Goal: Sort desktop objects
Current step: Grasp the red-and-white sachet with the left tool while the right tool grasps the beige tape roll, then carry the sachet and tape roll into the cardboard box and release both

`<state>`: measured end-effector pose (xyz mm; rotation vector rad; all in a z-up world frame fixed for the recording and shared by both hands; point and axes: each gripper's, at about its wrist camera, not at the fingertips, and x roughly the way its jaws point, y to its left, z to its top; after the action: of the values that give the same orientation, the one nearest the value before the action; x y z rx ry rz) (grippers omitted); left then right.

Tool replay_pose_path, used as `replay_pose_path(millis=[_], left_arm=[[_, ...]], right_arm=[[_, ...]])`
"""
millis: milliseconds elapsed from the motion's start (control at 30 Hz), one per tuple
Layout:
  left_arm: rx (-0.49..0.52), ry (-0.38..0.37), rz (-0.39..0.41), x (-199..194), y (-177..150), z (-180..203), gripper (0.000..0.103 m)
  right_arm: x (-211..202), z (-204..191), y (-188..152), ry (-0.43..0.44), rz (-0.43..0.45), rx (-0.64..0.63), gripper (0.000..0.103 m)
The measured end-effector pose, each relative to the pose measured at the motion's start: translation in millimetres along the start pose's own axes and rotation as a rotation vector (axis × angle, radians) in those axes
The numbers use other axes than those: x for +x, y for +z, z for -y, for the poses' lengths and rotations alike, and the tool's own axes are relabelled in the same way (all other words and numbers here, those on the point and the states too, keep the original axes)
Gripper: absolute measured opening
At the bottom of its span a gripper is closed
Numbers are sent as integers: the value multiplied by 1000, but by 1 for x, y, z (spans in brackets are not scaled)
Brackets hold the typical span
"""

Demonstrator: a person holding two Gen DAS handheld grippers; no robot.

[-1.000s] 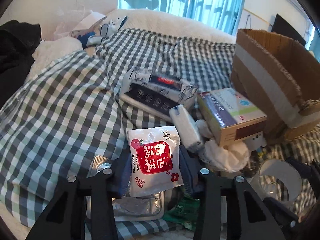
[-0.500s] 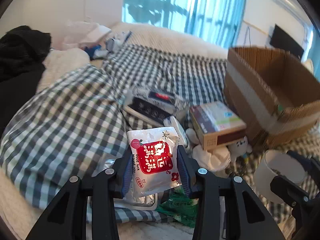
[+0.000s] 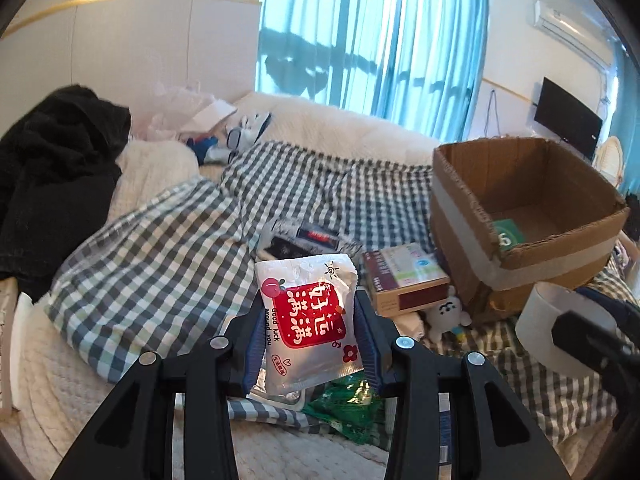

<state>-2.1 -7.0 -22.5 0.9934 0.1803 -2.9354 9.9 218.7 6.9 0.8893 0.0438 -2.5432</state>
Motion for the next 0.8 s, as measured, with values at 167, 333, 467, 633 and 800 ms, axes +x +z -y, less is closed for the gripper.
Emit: replay_pose_path(millis=[167,333,467,633,800], left_arm=[[-10,-17,30,-13,-2,4,41],[-37,-27,34,-20,0,8,41],[-24,-34,52,-22,10,14,41],[-41,-71,67,-23,28,23,41],[-33,-97,92,-21,48,43,41]], right_arm=[[-9,2,13,21,41,-2,86],[-8,10,35,28,78,0,86],[-15,25,53,50,112,32,86],[-23,47,71,-13,151,14,86],[-28,87,84,-59,172,86,86]])
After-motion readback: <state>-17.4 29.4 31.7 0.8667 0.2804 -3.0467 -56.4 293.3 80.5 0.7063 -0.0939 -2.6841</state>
